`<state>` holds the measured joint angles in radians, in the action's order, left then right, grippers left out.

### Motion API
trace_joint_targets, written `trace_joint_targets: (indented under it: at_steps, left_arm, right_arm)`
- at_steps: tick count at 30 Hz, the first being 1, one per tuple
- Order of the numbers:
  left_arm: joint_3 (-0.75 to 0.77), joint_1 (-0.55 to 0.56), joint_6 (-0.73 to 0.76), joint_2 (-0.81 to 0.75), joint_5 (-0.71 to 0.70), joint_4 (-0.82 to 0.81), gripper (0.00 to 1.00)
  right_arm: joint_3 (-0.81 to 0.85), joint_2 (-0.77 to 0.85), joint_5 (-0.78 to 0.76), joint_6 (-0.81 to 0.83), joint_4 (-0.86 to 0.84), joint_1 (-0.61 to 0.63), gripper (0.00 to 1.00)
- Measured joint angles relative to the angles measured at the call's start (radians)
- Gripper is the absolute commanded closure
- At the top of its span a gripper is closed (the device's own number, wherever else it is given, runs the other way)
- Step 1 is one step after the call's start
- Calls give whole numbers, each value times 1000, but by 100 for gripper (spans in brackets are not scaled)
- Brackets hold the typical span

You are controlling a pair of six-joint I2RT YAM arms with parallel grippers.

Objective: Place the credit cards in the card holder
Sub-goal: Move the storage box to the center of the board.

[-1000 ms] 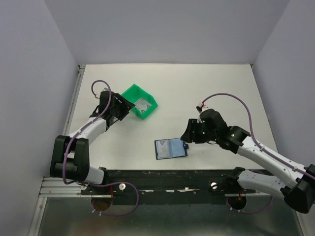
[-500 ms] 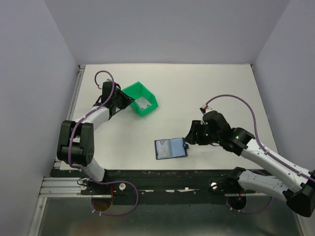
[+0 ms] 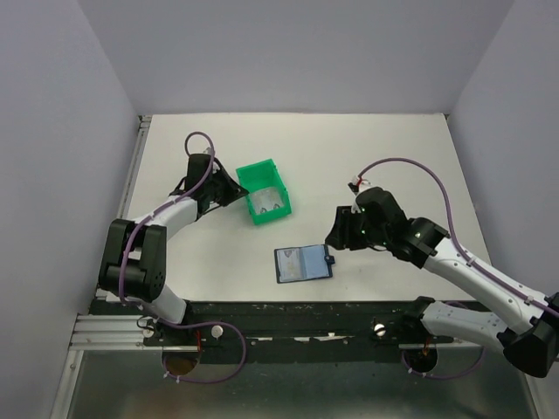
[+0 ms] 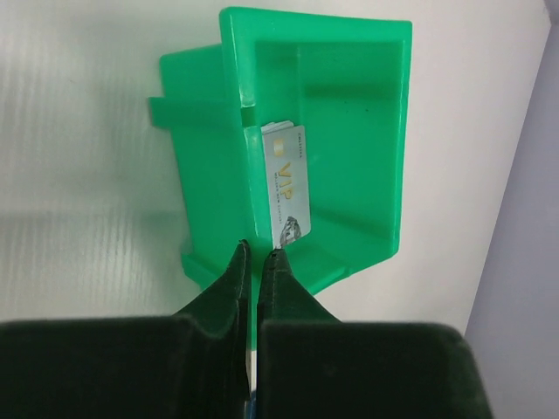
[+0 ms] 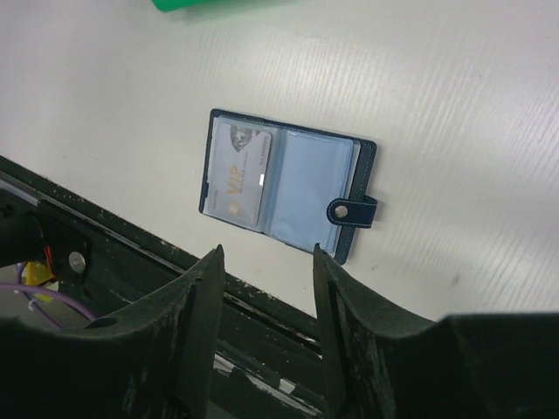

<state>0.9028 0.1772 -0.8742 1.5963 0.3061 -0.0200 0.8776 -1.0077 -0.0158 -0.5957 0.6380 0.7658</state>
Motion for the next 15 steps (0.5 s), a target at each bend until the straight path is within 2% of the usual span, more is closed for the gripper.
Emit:
trace_joint_targets:
  at_steps: [7, 15]
  left_arm:
    - [-145, 62, 56, -111, 23, -73, 100]
    - [-291, 108, 70, -183, 31, -246, 100]
  right_arm:
    - [71, -91, 41, 81, -24, 0, 51]
    - [273, -281, 147, 205, -64, -5, 55]
